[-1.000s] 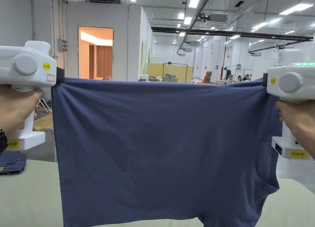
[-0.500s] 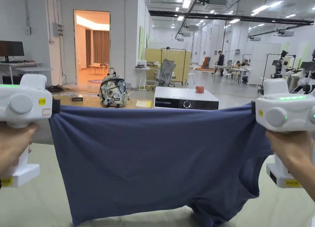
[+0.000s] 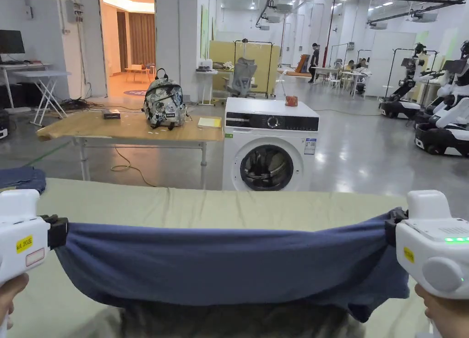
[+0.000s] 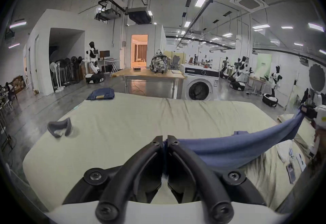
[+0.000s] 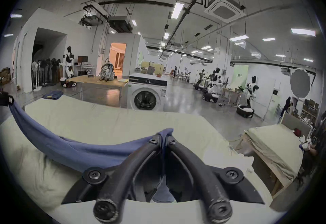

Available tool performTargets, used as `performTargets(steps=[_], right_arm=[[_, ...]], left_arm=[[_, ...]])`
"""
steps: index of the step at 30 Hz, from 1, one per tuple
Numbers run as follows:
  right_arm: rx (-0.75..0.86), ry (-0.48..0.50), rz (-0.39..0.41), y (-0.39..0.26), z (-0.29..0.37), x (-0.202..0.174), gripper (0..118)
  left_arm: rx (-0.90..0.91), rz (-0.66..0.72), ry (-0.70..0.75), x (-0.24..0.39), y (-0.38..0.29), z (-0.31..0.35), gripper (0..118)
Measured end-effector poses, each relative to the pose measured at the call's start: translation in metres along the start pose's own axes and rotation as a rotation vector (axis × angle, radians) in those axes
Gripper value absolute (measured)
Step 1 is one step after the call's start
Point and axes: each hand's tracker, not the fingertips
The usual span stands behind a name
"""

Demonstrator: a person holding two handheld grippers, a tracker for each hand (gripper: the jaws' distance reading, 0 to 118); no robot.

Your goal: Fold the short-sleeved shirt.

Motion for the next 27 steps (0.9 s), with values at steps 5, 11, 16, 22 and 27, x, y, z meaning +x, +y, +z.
performTargets(steps=[5,11,16,22,27], right_arm=[[-0.031,0.006,-0.040,-0.036,0.040,0.006,2],[-0.083,0.061,-0.049,-0.072,0.083,0.006,2],[-0.200,0.053,0.002,-0.111,0.103,0.001,2],[-0.383,0.068,0.040,-0.170,0.100,-0.005,2],[-0.525,0.069,0.042,-0.218,0.087,-0.005,2]], left_arm=[[0.003,0.002,-0.012,-0.002,-0.034,0.043,0],[-0.048,0.026,-0.004,-0.013,-0.085,0.082,0],[-0.151,0.023,0.007,-0.018,-0.136,0.096,0],[-0.347,0.018,0.008,-0.025,-0.199,0.081,0],[-0.439,0.029,0.016,-0.030,-0.231,0.068,0]])
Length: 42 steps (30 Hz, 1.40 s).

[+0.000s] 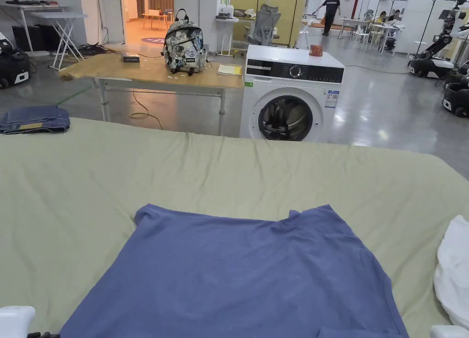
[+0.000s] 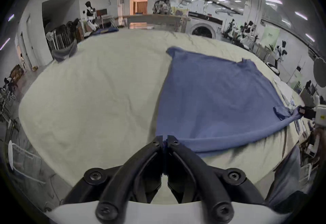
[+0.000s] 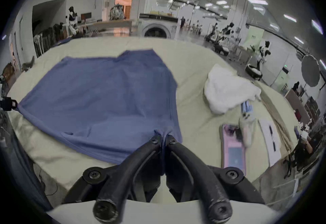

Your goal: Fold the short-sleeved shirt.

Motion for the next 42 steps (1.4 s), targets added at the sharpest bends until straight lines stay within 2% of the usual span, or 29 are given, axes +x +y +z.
performTargets(steps=[7,15,19,20,21,23,24,26,31,33,34,35,36,38,40,42], right_arm=[[-0.128,0.003,0.038,-0.035,-0.012,-0.005,2],[-0.204,0.016,0.007,-0.042,-0.040,-0.008,2],[-0.234,0.019,0.023,-0.032,-0.042,-0.004,8],[-0.238,0.014,0.026,-0.029,-0.040,-0.002,19],[-0.234,-0.001,0.028,-0.022,-0.035,-0.002,35],[-0.199,-0.028,0.026,-0.005,-0.023,-0.006,79],[-0.148,-0.021,0.016,0.005,-0.014,-0.009,82],[-0.076,0.008,-0.009,0.026,-0.003,-0.014,82],[0.182,0.000,-0.073,0.069,0.013,-0.040,81],[0.294,0.039,-0.110,0.078,0.016,-0.049,69],[0.331,0.046,-0.113,0.084,0.017,-0.056,55],[0.371,0.046,-0.118,0.089,0.019,-0.065,32],[0.412,0.047,-0.117,0.092,0.019,-0.071,17],[0.469,0.052,-0.120,0.098,0.020,-0.084,2],[0.519,0.077,-0.124,0.102,0.019,-0.094,0],[0.545,0.073,-0.122,0.105,0.019,-0.104,0]], left_arm=[[-0.080,-0.027,0.015,0.003,-0.019,-0.008,0],[-0.191,-0.025,0.031,0.000,-0.014,-0.040,0],[-0.204,-0.051,0.027,-0.002,-0.009,-0.039,2],[-0.206,-0.046,0.022,-0.003,-0.006,-0.037,8],[-0.205,-0.032,0.012,-0.002,0.000,-0.034,18],[-0.133,0.008,-0.024,0.000,0.009,-0.024,42],[-0.089,0.024,-0.051,0.001,0.017,-0.018,48],[-0.016,0.047,-0.085,0.012,0.031,-0.006,56],[0.174,-0.045,-0.048,0.048,0.072,0.004,56],[0.246,-0.055,-0.049,0.060,0.083,0.006,56],[0.284,-0.055,-0.047,0.068,0.087,0.007,55],[0.321,-0.061,-0.045,0.075,0.090,0.008,48],[0.363,-0.070,-0.044,0.083,0.093,0.009,38],[0.426,-0.096,-0.035,0.091,0.099,0.005,13],[0.462,-0.134,-0.007,0.105,0.102,0.006,2],[0.478,-0.144,-0.005,0.118,0.102,0.006,0]])
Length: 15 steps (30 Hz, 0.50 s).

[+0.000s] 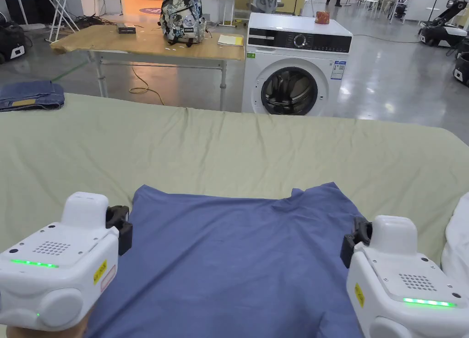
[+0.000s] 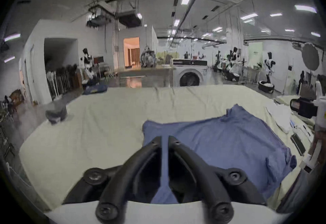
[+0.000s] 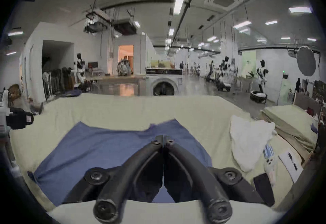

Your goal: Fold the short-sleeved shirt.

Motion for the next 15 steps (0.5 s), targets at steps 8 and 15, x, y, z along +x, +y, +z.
performTargets(steps=[8,15], right_arm=[[0.057,0.032,-0.042,-0.012,0.003,-0.004,0],[0.042,0.049,-0.010,-0.022,0.008,0.006,0]], left_arm=[[0.026,0.048,0.014,-0.001,-0.005,0.000,0],[-0.276,0.098,-0.019,-0.053,-0.028,0.016,0]])
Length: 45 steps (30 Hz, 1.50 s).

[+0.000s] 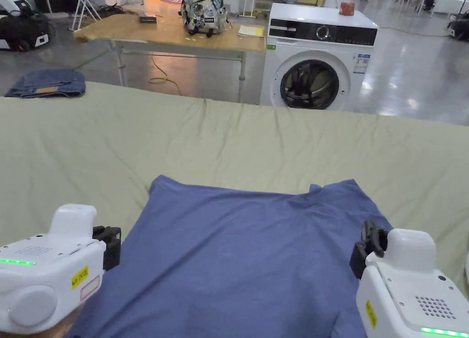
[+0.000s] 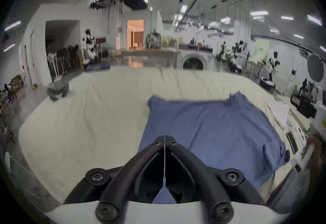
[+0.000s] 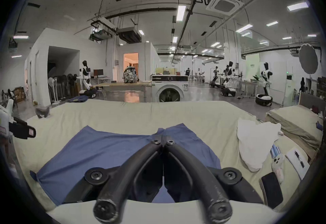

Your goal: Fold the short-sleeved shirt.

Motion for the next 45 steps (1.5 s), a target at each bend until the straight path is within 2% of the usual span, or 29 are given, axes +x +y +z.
performTargets(steps=[4,5,7,9,10,11,16,19,23,25,27,28,33,34,37,38,39,40,43,45], right_arm=[[-0.037,0.012,0.021,-0.009,-0.001,0.001,0],[-0.043,0.011,0.024,-0.011,-0.001,0.001,0],[-0.060,0.015,0.024,-0.016,-0.002,0.001,0],[-0.077,0.010,0.023,-0.019,-0.002,0.001,0],[-0.088,0.005,0.024,-0.021,-0.003,0.001,0],[-0.095,0.006,0.022,-0.022,-0.003,0.001,0],[-0.128,0.003,0.017,-0.028,-0.004,0.003,0],[-0.145,0.001,0.024,-0.031,-0.005,0.003,0],[-0.171,0.001,0.027,-0.037,-0.002,0.006,0],[-0.182,-0.003,0.030,-0.041,-0.001,0.009,0],[-0.195,-0.003,0.030,-0.044,0.001,0.011,0],[-0.201,-0.003,0.030,-0.045,0.002,0.014,0],[-0.289,-0.002,0.047,-0.039,0.012,0.043,0],[-0.331,0.009,0.059,-0.037,0.014,0.051,4],[-0.434,-0.027,0.099,-0.034,0.023,0.077,38],[-0.459,-0.039,0.096,-0.035,0.025,0.083,52],[-0.506,-0.046,0.092,-0.037,0.028,0.091,61],[-0.547,-0.052,0.077,-0.041,0.030,0.098,65],[-0.637,-0.066,0.060,-0.057,0.035,0.111,66],[-0.701,-0.089,0.078,-0.071,0.035,0.115,66]], left_arm=[[-0.202,0.064,-0.052,-0.040,-0.018,0.003,0],[-0.228,0.077,-0.027,-0.046,-0.022,0.004,6],[-0.287,0.115,0.046,-0.062,-0.033,0.003,30],[-0.329,0.179,0.093,-0.077,-0.045,-0.001,60],[-0.348,0.208,0.106,-0.081,-0.052,-0.003,68],[-0.372,0.215,0.104,-0.084,-0.057,-0.005,68],[-0.450,0.261,0.048,-0.091,-0.077,-0.024,68],[-0.515,0.215,0.089,-0.079,-0.088,-0.036,68],[-0.485,0.119,0.168,-0.054,-0.091,-0.039,66],[-0.464,0.055,0.161,-0.043,-0.093,-0.036,53],[-0.460,0.046,0.135,-0.038,-0.092,-0.035,16],[-0.462,0.039,0.100,-0.036,-0.093,-0.035,4],[-0.467,0.013,0.102,-0.037,-0.093,-0.034,1],[-0.467,0.023,0.097,-0.039,-0.094,-0.034,1],[-0.460,0.033,0.091,-0.040,-0.095,-0.033,1],[-0.461,0.034,0.089,-0.040,-0.095,-0.033,1],[-0.461,0.035,0.090,-0.040,-0.095,-0.033,1],[-0.461,0.034,0.090,-0.040,-0.095,-0.033,1],[-0.461,0.031,0.091,-0.040,-0.095,-0.032,1],[-0.461,0.032,0.089,-0.040,-0.095,-0.032,1]])
